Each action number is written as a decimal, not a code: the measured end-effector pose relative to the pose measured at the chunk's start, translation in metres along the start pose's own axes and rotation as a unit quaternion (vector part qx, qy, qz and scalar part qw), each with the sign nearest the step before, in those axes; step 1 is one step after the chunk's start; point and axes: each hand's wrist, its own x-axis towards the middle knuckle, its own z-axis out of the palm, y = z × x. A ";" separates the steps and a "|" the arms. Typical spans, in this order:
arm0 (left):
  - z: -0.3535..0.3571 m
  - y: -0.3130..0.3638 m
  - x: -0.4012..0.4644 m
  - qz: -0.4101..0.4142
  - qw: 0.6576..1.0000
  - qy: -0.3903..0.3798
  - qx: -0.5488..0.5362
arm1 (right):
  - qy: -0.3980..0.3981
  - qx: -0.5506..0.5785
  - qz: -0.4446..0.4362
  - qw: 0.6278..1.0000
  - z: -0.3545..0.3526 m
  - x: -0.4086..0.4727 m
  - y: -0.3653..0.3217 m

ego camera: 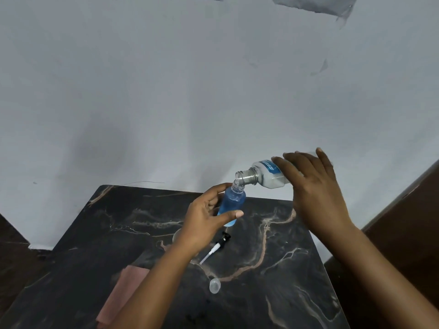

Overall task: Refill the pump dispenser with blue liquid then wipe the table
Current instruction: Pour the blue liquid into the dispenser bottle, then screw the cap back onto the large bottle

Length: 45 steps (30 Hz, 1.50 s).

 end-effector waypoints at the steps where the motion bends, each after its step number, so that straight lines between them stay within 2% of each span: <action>1: 0.001 0.000 0.000 -0.001 1.000 0.001 0.000 | 0.001 0.021 0.016 1.000 0.003 -0.003 -0.002; 7: 0.006 0.006 0.006 0.003 1.000 0.003 -0.005 | 0.010 0.161 0.104 0.981 0.017 -0.019 -0.012; 11: 0.013 0.008 0.009 0.008 1.000 0.021 -0.011 | 0.012 0.287 0.155 0.945 0.025 -0.029 -0.023; 17: 0.023 -0.010 0.012 0.003 0.999 0.037 -0.016 | 0.015 0.347 0.234 0.908 0.049 -0.052 -0.037; 19: 0.028 -0.022 0.013 -0.008 0.999 0.037 -0.015 | 0.025 0.388 0.270 0.881 0.059 -0.060 -0.041; 22: 0.033 -0.049 0.012 -0.030 0.999 0.031 -0.009 | -0.003 0.457 0.348 0.819 0.079 -0.076 -0.043; 29: 0.038 -0.116 0.002 -0.091 0.994 0.048 0.027 | -0.029 0.487 0.441 0.753 0.132 -0.121 -0.043; 36: 0.032 -0.178 -0.008 -0.157 0.985 0.049 0.044 | -0.069 0.459 0.492 0.737 0.190 -0.168 -0.042; 41: 0.025 -0.220 -0.017 -0.194 0.978 0.039 0.067 | -0.067 0.439 0.518 0.731 0.226 -0.194 -0.045; 45: 0.021 -0.242 -0.022 -0.203 0.974 0.019 0.100 | -0.061 0.432 0.509 0.742 0.243 -0.205 -0.049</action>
